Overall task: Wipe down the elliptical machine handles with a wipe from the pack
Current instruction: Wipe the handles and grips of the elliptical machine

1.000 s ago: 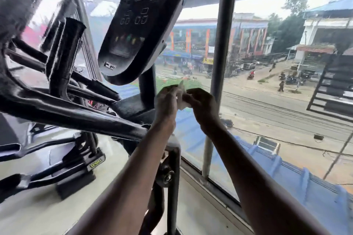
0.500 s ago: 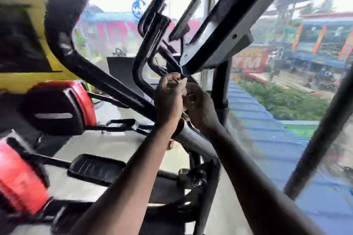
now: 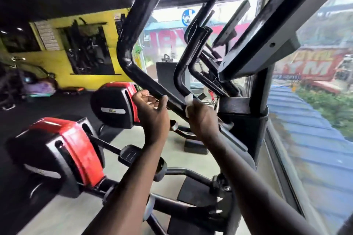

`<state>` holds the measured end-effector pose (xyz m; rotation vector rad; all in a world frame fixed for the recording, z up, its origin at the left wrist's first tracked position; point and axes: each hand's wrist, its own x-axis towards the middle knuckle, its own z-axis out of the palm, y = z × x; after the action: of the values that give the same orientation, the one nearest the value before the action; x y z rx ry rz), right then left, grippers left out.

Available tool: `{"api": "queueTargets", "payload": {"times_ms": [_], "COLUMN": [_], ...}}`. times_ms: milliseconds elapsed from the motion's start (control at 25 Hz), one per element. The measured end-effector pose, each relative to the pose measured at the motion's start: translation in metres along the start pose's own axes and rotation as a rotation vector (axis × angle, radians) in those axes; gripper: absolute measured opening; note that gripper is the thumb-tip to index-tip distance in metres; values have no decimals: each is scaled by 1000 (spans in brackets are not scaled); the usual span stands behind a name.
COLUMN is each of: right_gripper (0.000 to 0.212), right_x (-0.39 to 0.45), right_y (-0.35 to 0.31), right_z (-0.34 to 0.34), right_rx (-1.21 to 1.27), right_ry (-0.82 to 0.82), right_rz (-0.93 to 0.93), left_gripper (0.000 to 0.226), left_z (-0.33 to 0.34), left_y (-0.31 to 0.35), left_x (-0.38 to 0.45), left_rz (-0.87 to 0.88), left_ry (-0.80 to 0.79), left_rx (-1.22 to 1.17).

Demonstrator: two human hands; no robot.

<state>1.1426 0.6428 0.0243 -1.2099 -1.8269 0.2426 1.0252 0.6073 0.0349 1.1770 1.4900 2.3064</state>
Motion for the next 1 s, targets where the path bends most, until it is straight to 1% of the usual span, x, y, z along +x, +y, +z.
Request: {"api": "queueTargets", "payload": {"times_ms": [40,120,200,240,280,320,360,400,440,480,560,600,640,680,760,800,840,880,960,1000], "right_gripper": [33,39,42,39,32,33,37,38,35,33,38,42,44,42,38,41,43,42,36,44], "right_x": [9,13,4,-1,-6,-3,8,22,34,41,39,38,35,30,20,21,25,31,34,35], "right_y": [-18,-50,-49,-36,-22,-10,-5,-8,-18,-32,-53,-50,-40,-23,12,19,15,5,-24,-34], "right_z": [2,8,12,13,10,8,6,6,8,9,11,10,7,3,-5,-6,-5,-1,6,8], "right_rx": [34,156,191,162,108,44,-33,-93,-85,-21,190,236,231,185,70,27,18,62,213,234], "right_ry": [-17,-47,-52,-11,17,16,-37,-135,-199,-225,-201,-206,-209,-200,-203,-233,-252,-259,-220,-213], "right_rz": [-78,-307,-463,-483,-417,-289,-160,-104,-146,-234,-435,-507,-545,-549,-407,-332,-308,-328,-487,-587], "left_gripper": [49,61,68,68,68,68,69,68,66,64,63,61,59,56,52,52,49,46,41,40], "left_z": [-2,-8,-11,-13,-15,-16,-15,-13,-10,-7,-3,-2,0,2,7,12,18,24,28,27], "left_y": [2,4,7,7,9,10,13,13,16,16,18,19,17,19,17,16,17,18,20,20], "left_x": [2,8,17,23,28,31,31,31,29,29,28,30,33,34,35,33,29,27,26,29], "left_rz": [-18,-17,-13,-16,-23,-30,-40,-48,-52,-61,-73,-71,-72,-85,-87,-75,-74,-88,-120,-146], "left_ry": [-12,13,27,31,27,19,7,11,20,41,89,121,151,168,215,234,243,251,276,276], "left_rx": [-20,2,37,38,32,17,6,13,34,53,32,17,5,0,13,33,49,52,-9,-46]}}
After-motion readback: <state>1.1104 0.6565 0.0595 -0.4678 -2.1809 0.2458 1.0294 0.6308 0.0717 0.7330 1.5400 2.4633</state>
